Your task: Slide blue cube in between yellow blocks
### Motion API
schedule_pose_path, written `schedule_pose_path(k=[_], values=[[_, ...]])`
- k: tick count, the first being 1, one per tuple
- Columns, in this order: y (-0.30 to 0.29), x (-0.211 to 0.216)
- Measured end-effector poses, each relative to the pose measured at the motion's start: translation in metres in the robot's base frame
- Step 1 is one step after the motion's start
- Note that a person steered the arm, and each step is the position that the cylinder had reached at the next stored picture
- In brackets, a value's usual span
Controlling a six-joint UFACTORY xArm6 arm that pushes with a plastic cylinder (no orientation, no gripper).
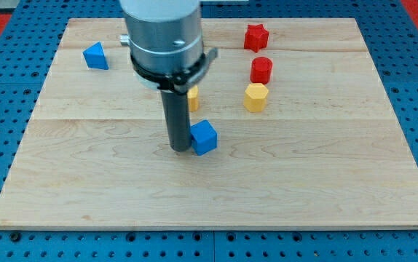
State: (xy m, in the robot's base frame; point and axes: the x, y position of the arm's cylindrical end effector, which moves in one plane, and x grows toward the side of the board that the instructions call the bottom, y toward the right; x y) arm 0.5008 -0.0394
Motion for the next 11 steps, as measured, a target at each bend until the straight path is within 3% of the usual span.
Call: schedule_pose_path(k=[2, 7, 8, 9, 10, 11], values=[[0.036, 0.048], [0.038, -0.032], [0.032, -0.022], [-0.028, -0.026], [-0.028, -0.044], [0.014, -0.044]])
